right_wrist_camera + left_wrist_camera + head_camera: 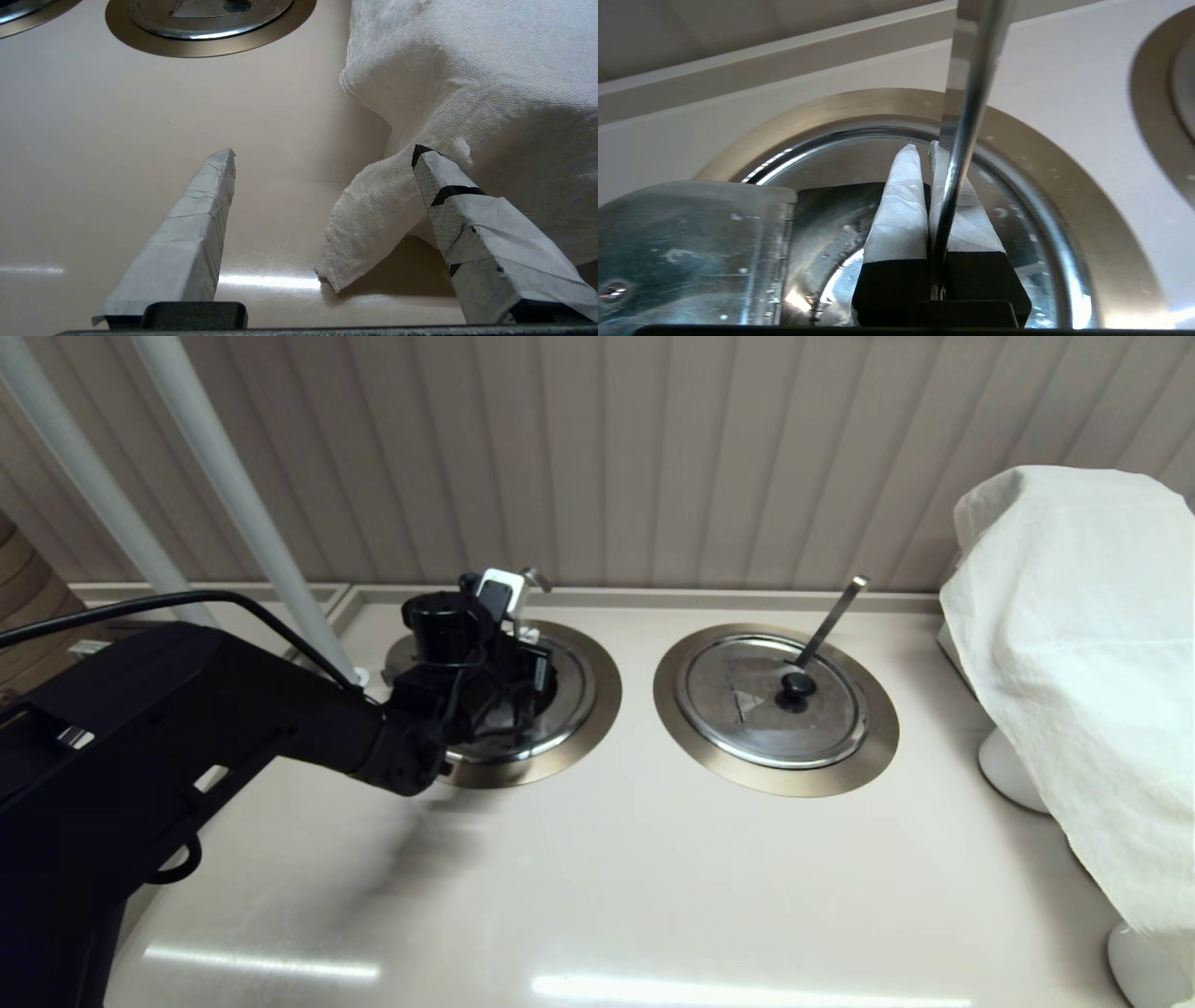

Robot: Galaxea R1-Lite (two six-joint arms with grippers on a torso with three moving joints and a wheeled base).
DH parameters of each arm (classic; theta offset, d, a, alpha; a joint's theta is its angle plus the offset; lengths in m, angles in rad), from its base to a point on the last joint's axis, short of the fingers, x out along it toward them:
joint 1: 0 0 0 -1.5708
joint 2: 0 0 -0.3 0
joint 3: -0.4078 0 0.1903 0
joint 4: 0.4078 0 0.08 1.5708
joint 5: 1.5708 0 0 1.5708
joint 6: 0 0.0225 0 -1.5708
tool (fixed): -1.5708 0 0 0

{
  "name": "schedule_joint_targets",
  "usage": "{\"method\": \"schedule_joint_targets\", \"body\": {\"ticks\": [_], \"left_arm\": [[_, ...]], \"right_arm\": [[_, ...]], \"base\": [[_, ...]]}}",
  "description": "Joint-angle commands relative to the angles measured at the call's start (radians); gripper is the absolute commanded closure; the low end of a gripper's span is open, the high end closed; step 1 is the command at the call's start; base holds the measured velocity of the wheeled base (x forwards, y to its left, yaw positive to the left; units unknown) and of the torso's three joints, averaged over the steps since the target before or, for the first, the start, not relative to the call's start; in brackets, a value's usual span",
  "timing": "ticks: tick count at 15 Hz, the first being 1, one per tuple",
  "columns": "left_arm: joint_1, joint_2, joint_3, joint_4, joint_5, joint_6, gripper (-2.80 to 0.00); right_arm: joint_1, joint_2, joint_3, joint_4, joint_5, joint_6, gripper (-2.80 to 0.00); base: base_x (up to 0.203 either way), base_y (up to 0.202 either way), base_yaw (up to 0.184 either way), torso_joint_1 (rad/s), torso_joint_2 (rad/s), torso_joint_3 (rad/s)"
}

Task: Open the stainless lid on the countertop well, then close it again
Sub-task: Stir with a spoon

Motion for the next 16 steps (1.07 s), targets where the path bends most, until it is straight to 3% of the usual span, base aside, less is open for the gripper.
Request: {"method": "schedule_joint_targets", "body": {"ticks": [1,4,6,9,11,16], "left_arm": [[-0.011,-0.039,0.000,0.042,-0.030,-0.044,0.00],[-0.010,-0.029,-0.083,0.096,-0.063,-0.156,0.00],[-0.004,0.021,-0.144,0.094,-0.039,-0.171,0.00],[0.014,0.088,-0.237,0.094,0.085,-0.161,0.00],[0.033,0.100,-0.237,0.094,0.093,-0.114,0.00],[0.042,0.062,-0.162,0.102,0.085,-0.073,0.00]], "right_arm": [[0.000,0.000,0.000,0.001,0.000,0.000,-2.80],[0.000,0.000,0.000,0.000,0.000,0.000,-2.80],[0.000,0.000,0.000,-0.001,0.000,0.000,-2.80],[0.000,0.000,0.000,-0.001,0.000,0.000,-2.80],[0.000,0.000,0.000,-0.001,0.000,0.000,-2.80],[0.000,0.000,0.000,0.001,0.000,-0.001,-2.80]], "base": [[0.000,0.000,0.000,0.000,0.00,0.000],[0.000,0.000,0.000,0.000,0.00,0.000],[0.000,0.000,0.000,0.000,0.00,0.000],[0.000,0.000,0.000,0.000,0.00,0.000],[0.000,0.000,0.000,0.000,0.00,0.000],[0.000,0.000,0.000,0.000,0.00,0.000]]}}
